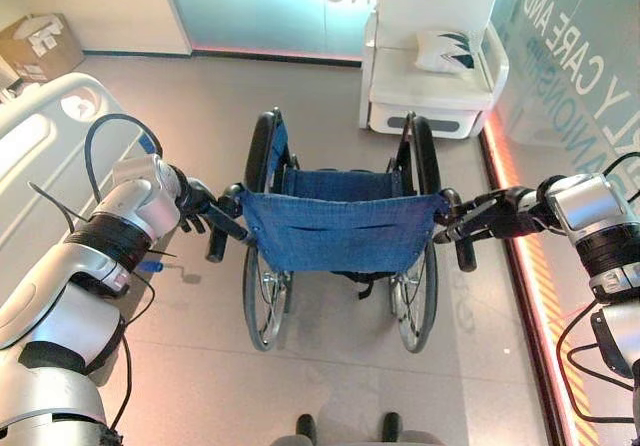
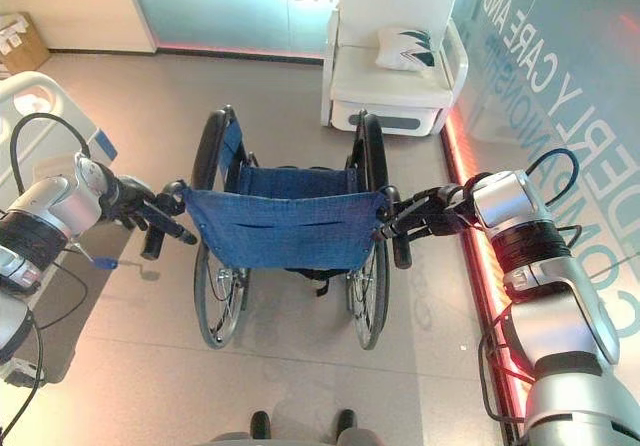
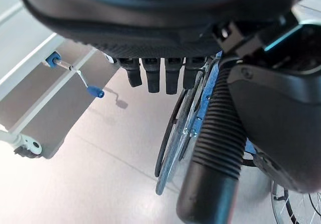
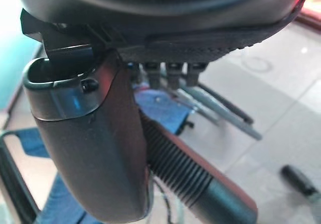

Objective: Push the wheelchair next to the bed

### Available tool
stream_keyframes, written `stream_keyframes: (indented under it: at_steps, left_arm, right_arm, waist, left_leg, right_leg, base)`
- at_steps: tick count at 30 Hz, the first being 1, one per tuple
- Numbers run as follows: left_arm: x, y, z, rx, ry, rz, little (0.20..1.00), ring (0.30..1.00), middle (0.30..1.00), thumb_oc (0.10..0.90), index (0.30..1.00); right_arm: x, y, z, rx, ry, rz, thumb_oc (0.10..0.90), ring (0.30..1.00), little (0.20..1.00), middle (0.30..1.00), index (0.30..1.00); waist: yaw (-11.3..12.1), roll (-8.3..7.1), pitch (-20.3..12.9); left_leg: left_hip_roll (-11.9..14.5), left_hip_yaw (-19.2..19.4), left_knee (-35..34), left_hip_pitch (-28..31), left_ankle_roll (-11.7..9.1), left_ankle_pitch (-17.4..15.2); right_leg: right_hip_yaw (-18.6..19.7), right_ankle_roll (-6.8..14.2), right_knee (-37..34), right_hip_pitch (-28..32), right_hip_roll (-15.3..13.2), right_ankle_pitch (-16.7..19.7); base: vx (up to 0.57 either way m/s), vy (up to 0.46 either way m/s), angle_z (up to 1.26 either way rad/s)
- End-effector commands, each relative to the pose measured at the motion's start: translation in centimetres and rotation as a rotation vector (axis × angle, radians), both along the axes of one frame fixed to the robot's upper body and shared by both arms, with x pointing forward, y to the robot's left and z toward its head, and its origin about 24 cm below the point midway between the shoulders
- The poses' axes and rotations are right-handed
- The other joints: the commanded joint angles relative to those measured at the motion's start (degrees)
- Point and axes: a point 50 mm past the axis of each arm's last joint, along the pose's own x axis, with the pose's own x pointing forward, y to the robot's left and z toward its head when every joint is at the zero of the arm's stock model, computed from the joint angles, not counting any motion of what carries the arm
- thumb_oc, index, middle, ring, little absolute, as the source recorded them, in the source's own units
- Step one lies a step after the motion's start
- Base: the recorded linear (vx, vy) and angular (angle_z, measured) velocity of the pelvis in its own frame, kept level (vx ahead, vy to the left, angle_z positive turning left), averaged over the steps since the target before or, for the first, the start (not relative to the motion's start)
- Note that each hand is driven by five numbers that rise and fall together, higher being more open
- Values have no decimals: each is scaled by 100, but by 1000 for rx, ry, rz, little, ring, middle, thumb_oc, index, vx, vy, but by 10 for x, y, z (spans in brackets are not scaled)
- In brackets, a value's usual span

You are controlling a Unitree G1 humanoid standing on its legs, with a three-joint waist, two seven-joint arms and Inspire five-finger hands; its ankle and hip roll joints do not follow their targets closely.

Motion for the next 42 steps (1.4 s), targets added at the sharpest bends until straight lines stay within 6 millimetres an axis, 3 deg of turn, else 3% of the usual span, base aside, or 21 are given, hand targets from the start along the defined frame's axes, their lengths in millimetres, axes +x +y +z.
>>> stream_keyframes:
  at_steps: [1, 8, 10, 11, 16, 19, 21, 24, 25, 26, 27, 28, 37, 42]
  left_arm:
    - [-4, 44, 36, 149, -78, 176, 900, 900, 900, 800, 900]
    - [7, 23, 21, 145, -70, 145, 900, 900, 900, 800, 900]
    - [13, 11, 14, 141, -63, 130, 900, 900, 900, 800, 900]
    - [14, 9, 11, 140, -61, 125, 860, 860, 860, 773, 860]
    - [19, -6, 1, 139, -46, 105, 841, 841, 841, 761, 841]
    - [21, -15, -8, 128, -34, 90, 780, 780, 780, 720, 780]
    - [21, -19, -15, 120, -23, 84, 728, 728, 728, 685, 728]
    - [19, -24, -26, 115, 18, 75, 498, 498, 498, 532, 498]
    - [18, -25, -28, 112, 26, 72, 385, 385, 385, 456, 385]
    - [18, -27, -31, 108, 38, 64, 300, 300, 300, 400, 300]
    - [17, -28, -33, 103, 45, 61, 300, 300, 300, 400, 300]
    - [16, -29, -37, 97, 51, 54, 300, 300, 300, 400, 300]
    - [14, -37, -53, 53, -2, 20, 300, 300, 300, 400, 300]
    - [12, -49, -69, -60, -69, -16, 300, 300, 300, 400, 300]
  right_arm:
    - [-44, -95, -29, -605, 297, -215, 800, 900, 900, 900, 900]
    - [-23, -69, -25, -784, 321, -100, 800, 900, 900, 900, 900]
    - [-14, -51, -22, -855, 336, -65, 800, 900, 900, 900, 900]
    - [-12, -46, -23, -877, 344, -54, 800, 900, 900, 900, 900]
    - [-4, -22, -29, -862, 355, -14, 800, 900, 900, 900, 900]
    - [0, -7, -34, -828, 343, -8, 800, 900, 900, 900, 900]
    - [0, -3, -39, -792, 338, -9, 800, 900, 900, 900, 900]
    - [0, 2, -47, -731, 308, -28, 800, 900, 900, 900, 900]
    - [-1, 3, -50, -715, 297, -37, 800, 900, 900, 900, 900]
    - [-1, 3, -52, -699, 280, -51, 599, 599, 599, 599, 599]
    - [-1, 3, -54, -687, 265, -57, 475, 413, 413, 413, 413]
    - [0, 3, -55, -661, 246, -65, 400, 300, 300, 300, 300]
    - [3, 10, -57, -566, 128, -90, 400, 300, 300, 300, 300]
    - [4, 20, -62, -478, 42, -89, 400, 300, 300, 300, 300]
  waist:
    - [-140, 75, -149]
    - [-59, 54, -114]
    - [-14, 53, -106]
    - [-3, 55, -99]
    - [45, 55, -109]
    - [81, 57, -113]
    - [106, 50, -122]
    - [124, 45, -133]
    - [126, 46, -132]
    - [127, 44, -130]
    - [125, 46, -129]
    - [119, 45, -126]
    - [64, 31, -115]
    - [21, 19, -114]
  left_leg:
    - [-394, -60, 286, -201, 295, -465]
    - [-397, -133, 307, -237, 282, -463]
    - [-397, -177, 292, -247, 272, -444]
    - [-398, -185, 301, -252, 270, -450]
    - [-405, -216, 321, -274, 267, -453]
    - [-406, -227, 318, -271, 265, -454]
    - [-406, -228, 320, -273, 259, -451]
    - [-402, -214, 321, -273, 257, -448]
    - [-400, -204, 324, -276, 256, -446]
    - [-402, -199, 333, -281, 257, -446]
    - [-399, -191, 339, -283, 255, -452]
    - [-401, -187, 335, -276, 258, -452]
    - [-389, -106, 342, -266, 267, -461]
    - [-377, -84, 325, -233, 261, -464]
  right_leg:
    - [62, 86, 365, -187, 78, -104]
    - [45, 76, 350, -171, 71, -119]
    - [42, 68, 341, -169, 67, -119]
    - [30, 67, 342, -167, 62, -123]
    - [9, 56, 338, -158, 49, -134]
    - [-8, 51, 345, -156, 36, -141]
    - [-23, 50, 333, -142, 31, -143]
    - [-36, 50, 335, -144, 22, -139]
    - [-40, 49, 336, -146, 20, -138]
    - [-45, 48, 338, -149, 12, -135]
    - [-48, 50, 345, -154, 8, -139]
    - [-39, 48, 353, -163, 14, -137]
    - [4, 42, 360, -190, 17, -130]
    - [39, 33, 355, -181, 44, -138]
  base:
    - [4, 5, -3]
    - [-1, 1, -2]
    - [0, 0, 0]
    - [0, 0, 0]
    - [0, 1, 2]
    - [0, 0, 0]
    - [17, -4, 1]
    - [23, -5, 0]
    - [0, 0, 0]
    - [0, 0, 0]
    - [0, 0, 0]
    - [0, 0, 0]
    - [0, 0, 0]
    - [0, 0, 0]
